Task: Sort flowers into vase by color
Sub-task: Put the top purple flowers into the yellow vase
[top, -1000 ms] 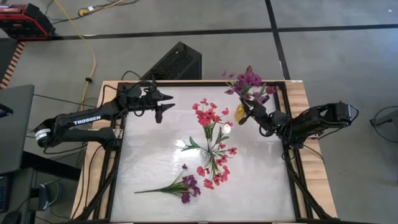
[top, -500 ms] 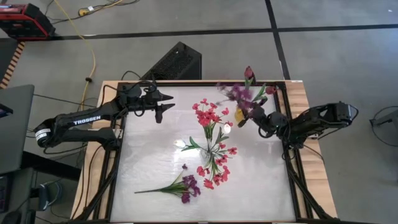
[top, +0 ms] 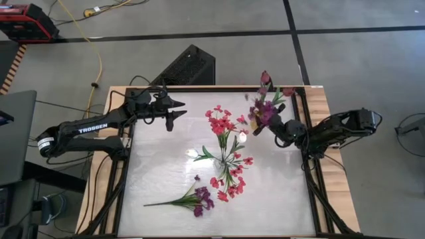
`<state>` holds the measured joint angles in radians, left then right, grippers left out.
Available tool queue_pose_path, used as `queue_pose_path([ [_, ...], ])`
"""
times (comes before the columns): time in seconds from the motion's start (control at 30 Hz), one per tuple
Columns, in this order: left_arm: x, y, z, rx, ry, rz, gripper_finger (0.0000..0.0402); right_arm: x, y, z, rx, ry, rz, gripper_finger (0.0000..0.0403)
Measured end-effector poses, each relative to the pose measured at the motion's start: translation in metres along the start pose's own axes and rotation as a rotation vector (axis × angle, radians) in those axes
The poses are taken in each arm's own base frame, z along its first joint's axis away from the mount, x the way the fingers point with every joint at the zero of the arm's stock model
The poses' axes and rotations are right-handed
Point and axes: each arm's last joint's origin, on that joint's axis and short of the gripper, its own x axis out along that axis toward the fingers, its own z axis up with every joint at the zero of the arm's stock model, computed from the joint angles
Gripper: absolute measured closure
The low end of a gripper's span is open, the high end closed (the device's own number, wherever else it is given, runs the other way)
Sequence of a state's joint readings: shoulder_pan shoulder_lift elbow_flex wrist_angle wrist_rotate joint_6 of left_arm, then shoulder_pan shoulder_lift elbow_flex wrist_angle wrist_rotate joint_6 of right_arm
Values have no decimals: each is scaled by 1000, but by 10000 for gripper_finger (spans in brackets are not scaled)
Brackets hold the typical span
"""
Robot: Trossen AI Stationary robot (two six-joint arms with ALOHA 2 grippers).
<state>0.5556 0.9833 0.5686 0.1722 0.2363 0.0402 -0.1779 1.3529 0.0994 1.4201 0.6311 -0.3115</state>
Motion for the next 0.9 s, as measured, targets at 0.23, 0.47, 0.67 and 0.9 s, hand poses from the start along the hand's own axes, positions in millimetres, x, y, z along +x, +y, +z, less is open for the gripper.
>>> queue_pose_path([
  [0.23, 0, 0, 0, 1, -4, 0, 244, 9, 14, 10, -18, 61, -58, 163],
  [0.47, 0, 0, 1, 1, -6, -10, 244, 29, 34, 28, -102, 227, -86, 163],
  [0.67, 0, -1, 0, 0, -2, -22, 244, 40, 36, 52, -132, 437, -62, 163],
  [0.9, 0, -1, 0, 4, 2, -45, 244, 37, 31, 73, -122, 607, 12, 163],
])
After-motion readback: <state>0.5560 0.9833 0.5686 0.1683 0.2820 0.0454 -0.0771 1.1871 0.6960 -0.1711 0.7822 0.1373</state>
